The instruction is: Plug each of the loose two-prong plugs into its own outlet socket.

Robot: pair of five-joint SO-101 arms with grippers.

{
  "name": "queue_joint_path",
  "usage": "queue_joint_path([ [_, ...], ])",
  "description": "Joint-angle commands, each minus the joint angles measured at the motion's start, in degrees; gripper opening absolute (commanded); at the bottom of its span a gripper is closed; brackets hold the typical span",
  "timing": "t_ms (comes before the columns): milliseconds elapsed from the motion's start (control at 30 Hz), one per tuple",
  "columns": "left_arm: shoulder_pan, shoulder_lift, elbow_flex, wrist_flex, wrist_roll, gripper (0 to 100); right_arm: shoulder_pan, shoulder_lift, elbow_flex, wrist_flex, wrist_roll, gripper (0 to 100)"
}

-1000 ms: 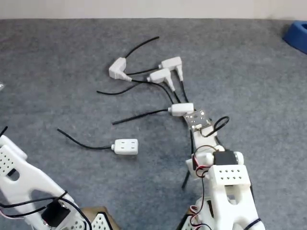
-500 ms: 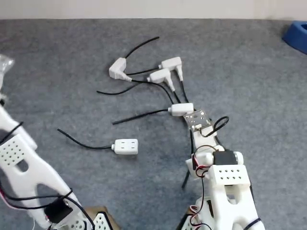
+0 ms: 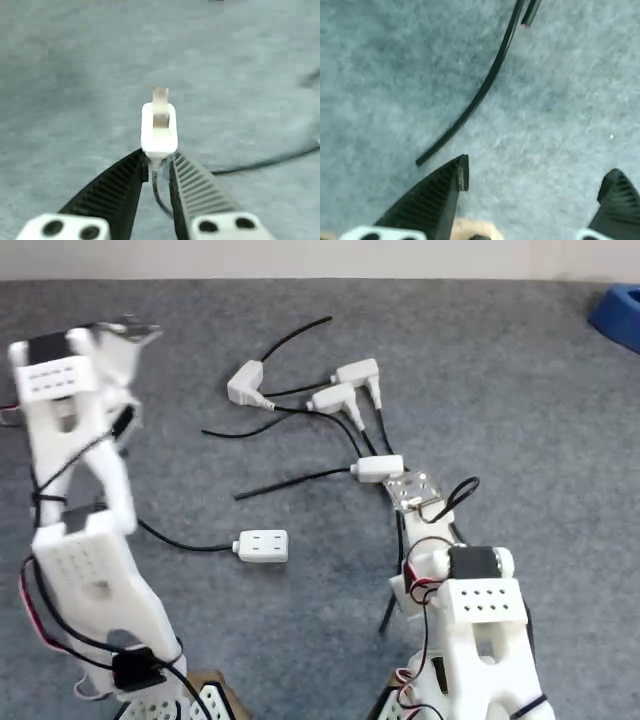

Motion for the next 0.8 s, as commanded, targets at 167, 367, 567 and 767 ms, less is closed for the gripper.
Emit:
queue_joint_path([
  [167,17.01,-20.44,21.05,0.35,5.19,7,5.58,-0.75,-5.85,7.16,8.35,39.2],
  [367,29.41,-22.73,29.32,0.35,5.36,7,9.01,-0.75,-6.11,7.87,12.22,39.2],
  [567,41.19,-22.55,31.87,-0.79,9.85,7,9.45,-1.01,-6.11,7.87,12.04,39.2],
  [767,52.53,-22.55,31.34,-0.88,13.54,7,15.87,-1.19,-6.64,7.43,11.78,39.2],
])
